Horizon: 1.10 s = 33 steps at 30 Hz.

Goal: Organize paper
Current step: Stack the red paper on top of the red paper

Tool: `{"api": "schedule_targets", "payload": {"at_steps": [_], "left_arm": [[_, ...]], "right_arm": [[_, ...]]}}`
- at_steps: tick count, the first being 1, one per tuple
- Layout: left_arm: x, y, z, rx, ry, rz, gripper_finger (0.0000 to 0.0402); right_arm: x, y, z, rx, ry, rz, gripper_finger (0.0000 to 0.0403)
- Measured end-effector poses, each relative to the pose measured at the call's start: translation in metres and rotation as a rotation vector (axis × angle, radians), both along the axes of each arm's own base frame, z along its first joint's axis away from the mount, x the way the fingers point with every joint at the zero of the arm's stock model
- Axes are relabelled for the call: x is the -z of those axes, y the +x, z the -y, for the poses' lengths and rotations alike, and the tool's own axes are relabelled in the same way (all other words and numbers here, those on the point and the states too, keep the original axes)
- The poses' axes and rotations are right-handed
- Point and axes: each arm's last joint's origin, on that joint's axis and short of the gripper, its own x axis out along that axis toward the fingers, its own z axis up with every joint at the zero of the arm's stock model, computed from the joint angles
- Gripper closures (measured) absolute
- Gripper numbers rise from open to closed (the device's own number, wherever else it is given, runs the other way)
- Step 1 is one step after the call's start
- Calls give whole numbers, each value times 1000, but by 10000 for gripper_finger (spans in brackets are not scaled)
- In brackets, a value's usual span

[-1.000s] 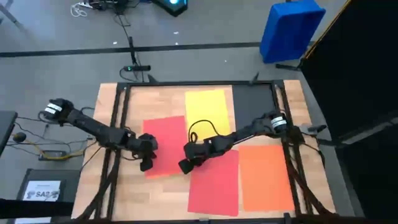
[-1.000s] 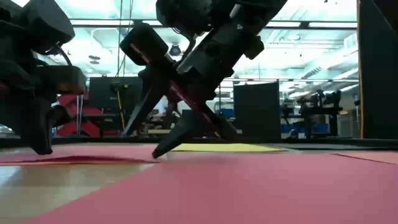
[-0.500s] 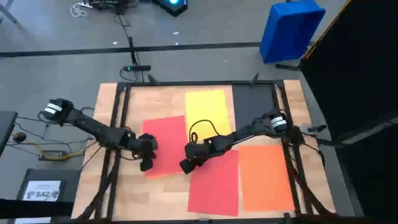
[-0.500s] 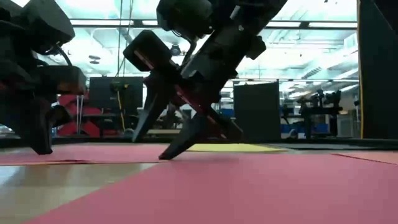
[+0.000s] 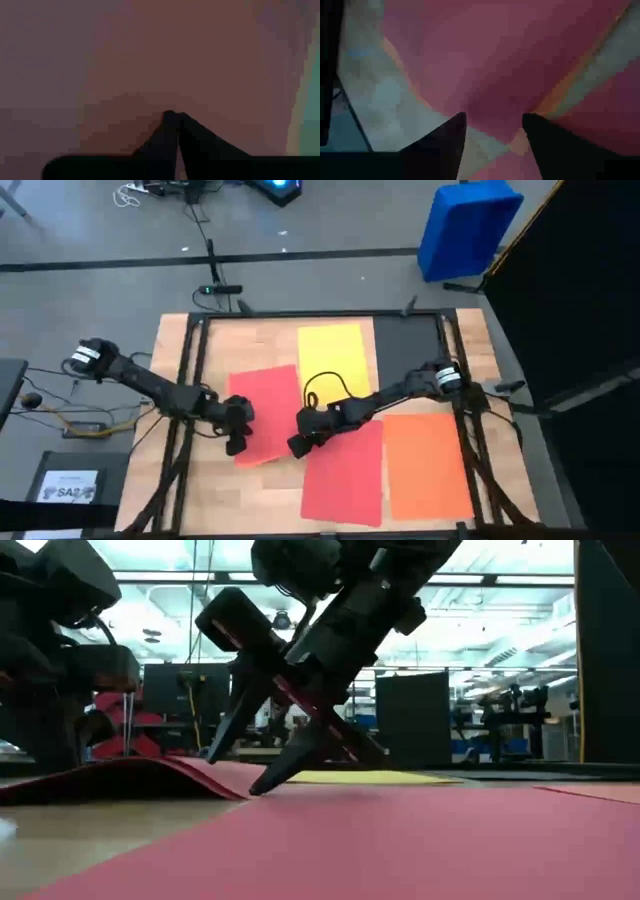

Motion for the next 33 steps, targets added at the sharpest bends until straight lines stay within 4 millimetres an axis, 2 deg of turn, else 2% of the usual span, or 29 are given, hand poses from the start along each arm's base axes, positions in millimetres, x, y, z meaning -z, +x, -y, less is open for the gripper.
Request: {"api": "schedule_targets", "payload": {"at_steps": [18, 33], "left_arm": [[0, -1, 0, 6, 3, -7, 402], [0, 0, 0, 8, 2, -2, 402]], "right_arm": [[-8, 9, 4, 48, -21, 126, 218], [-9, 15, 36, 111, -138, 157, 218]]}}
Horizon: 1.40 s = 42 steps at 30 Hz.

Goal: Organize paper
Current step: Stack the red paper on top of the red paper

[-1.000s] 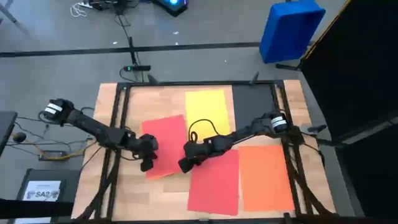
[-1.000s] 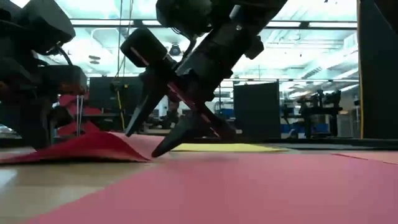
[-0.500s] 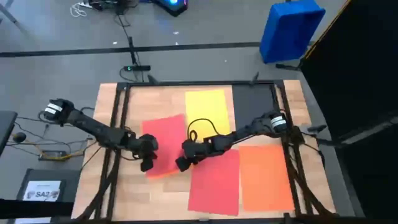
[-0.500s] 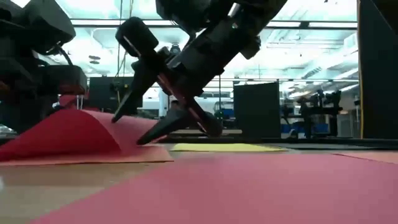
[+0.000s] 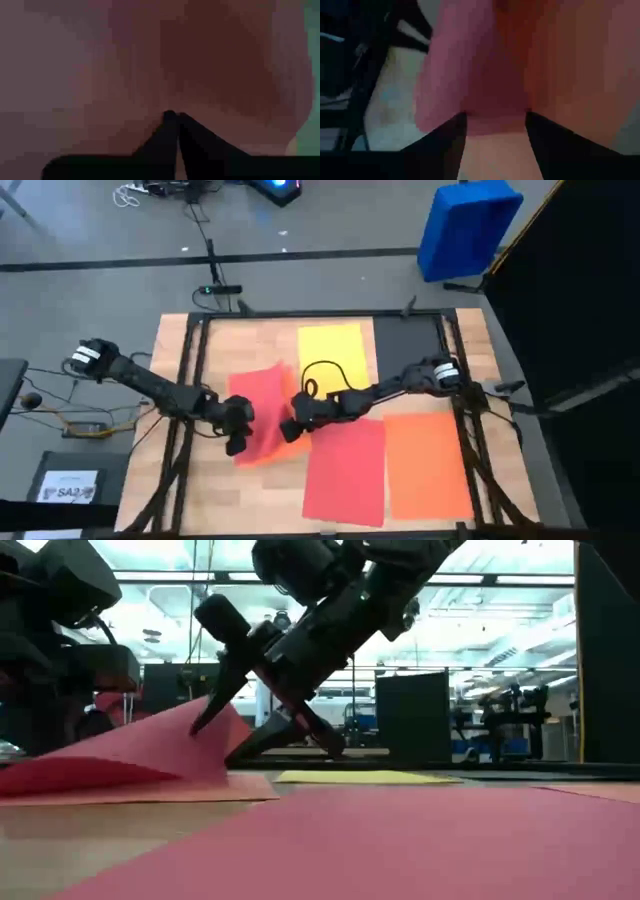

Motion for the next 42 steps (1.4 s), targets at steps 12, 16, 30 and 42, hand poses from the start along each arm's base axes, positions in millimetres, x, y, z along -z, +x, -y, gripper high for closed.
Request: {"api": "schedule_targets", "payload": {"at_steps": [12, 16, 30, 42], "left_arm": [[0, 0, 0, 0, -1, 1, 402], [0, 0, 0, 0, -1, 1, 402], [0, 0, 0, 1, -1, 1, 402], [0, -1, 0, 5, -5, -13, 402]], "right_arm": [[-1, 3, 27, -37, -88, 19, 218], [-5, 7, 27, -115, -107, 76, 218], [-14, 12, 28, -268, -33, 195, 218], [-15, 12, 39, -310, 81, 200, 218]]}}
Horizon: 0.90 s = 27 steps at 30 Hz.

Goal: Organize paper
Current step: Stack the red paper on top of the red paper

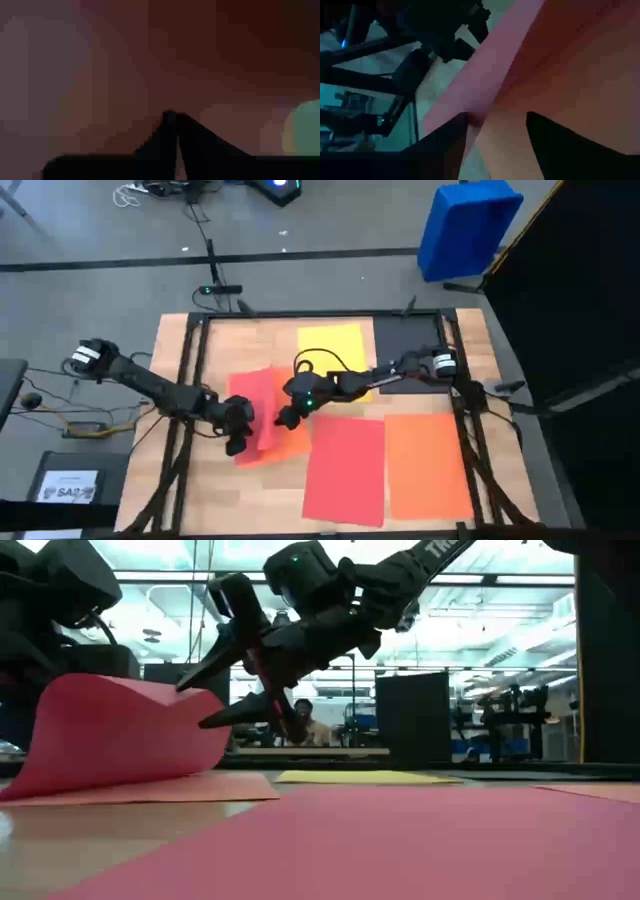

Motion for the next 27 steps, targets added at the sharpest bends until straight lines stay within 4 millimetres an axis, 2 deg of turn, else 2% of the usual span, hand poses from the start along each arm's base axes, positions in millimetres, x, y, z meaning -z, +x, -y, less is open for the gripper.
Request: {"api": "schedule_targets", "payload": {"at_steps": [12, 21, 27], "left_arm": [[0, -1, 0, 5, -5, -16, 402], [0, -1, 0, 5, -4, -16, 402], [1, -1, 0, 4, -2, -16, 402]], "right_arm": [[-1, 0, 0, 11, 37, -2, 218], [12, -8, 5, 80, 84, -184, 218], [14, -10, 5, 88, 105, -229, 229]]}}
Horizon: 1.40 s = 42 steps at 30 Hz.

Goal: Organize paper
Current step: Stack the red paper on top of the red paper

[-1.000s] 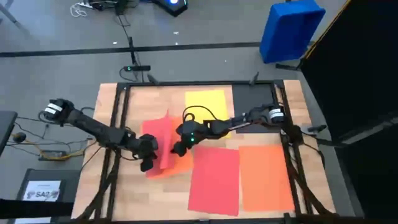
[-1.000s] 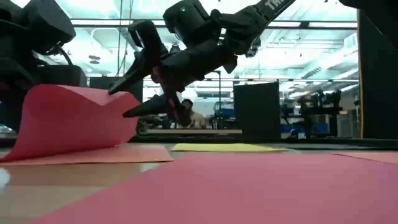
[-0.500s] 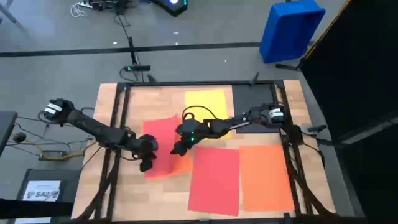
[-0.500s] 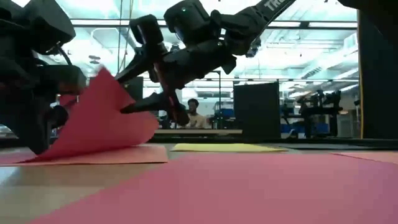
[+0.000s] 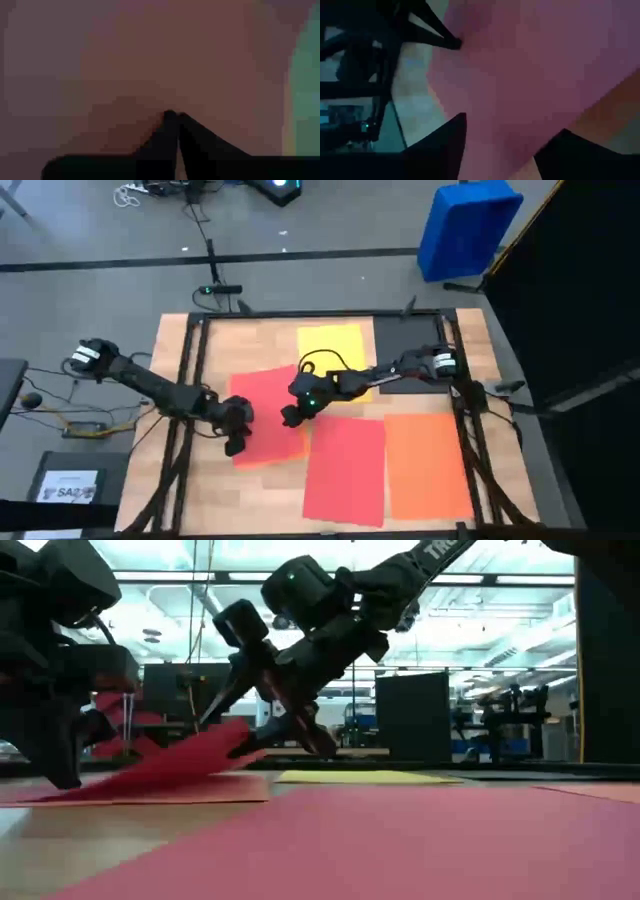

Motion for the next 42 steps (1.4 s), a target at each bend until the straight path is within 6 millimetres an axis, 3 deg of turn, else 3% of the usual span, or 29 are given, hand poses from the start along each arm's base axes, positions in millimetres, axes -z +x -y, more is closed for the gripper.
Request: {"api": "schedule_targets", "payload": {"at_steps": [9, 17, 25, 34, 42], "left_arm": [[0, 0, 0, 0, 14, 6, 402], [0, 0, 0, 13, 22, 14, 399], [-9, 2, 0, 17, 43, 6, 381], [-47, -8, -8, -9, 214, -49, 347], [-81, -17, -13, -93, 192, 169, 330]], "right_arm": [[-3, 3, 1, 20, -48, 46, 279], [-3, 3, 2, -12, -113, 78, 392], [-8, 7, 0, -20, -154, 145, 403], [-22, 12, -10, -35, -110, 269, 403], [-37, 9, -32, -55, -90, 307, 403]]}}
